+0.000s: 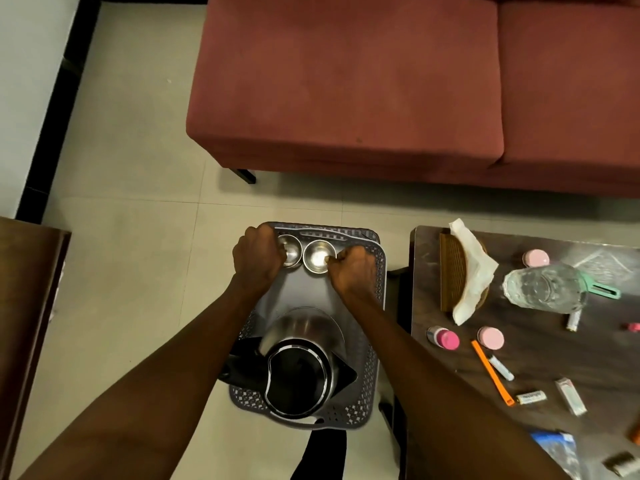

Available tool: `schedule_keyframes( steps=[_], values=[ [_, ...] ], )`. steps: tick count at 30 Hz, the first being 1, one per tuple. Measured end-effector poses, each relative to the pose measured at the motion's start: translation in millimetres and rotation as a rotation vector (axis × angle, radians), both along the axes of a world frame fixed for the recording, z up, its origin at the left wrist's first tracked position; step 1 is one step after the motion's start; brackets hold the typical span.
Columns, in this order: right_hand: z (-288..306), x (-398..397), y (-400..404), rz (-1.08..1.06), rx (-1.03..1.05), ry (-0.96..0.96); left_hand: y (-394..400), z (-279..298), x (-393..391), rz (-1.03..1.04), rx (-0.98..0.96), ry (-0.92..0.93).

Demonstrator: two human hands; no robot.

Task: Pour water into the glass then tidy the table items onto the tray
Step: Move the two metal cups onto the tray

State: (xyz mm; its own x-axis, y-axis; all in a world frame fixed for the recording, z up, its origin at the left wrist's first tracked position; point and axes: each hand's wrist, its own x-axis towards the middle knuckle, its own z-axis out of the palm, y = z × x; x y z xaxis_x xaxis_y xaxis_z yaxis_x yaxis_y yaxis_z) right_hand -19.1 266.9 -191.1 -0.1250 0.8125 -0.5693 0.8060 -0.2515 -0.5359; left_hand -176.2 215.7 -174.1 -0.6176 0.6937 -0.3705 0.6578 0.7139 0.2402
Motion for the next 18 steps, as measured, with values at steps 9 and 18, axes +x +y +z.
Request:
schedule_keyframes(
  steps=[9, 18],
  values=[
    [30.1, 29.5, -1.6, 0.093, 0.096, 0.056, 12.2, 59.7, 37.0, 0.114, 0.284, -0.170],
    [104.6, 165.4, -33.1, -0.327, 0.124, 0.387, 35.8, 161.9, 171.1, -0.087, 0.538, -0.337]
  ],
)
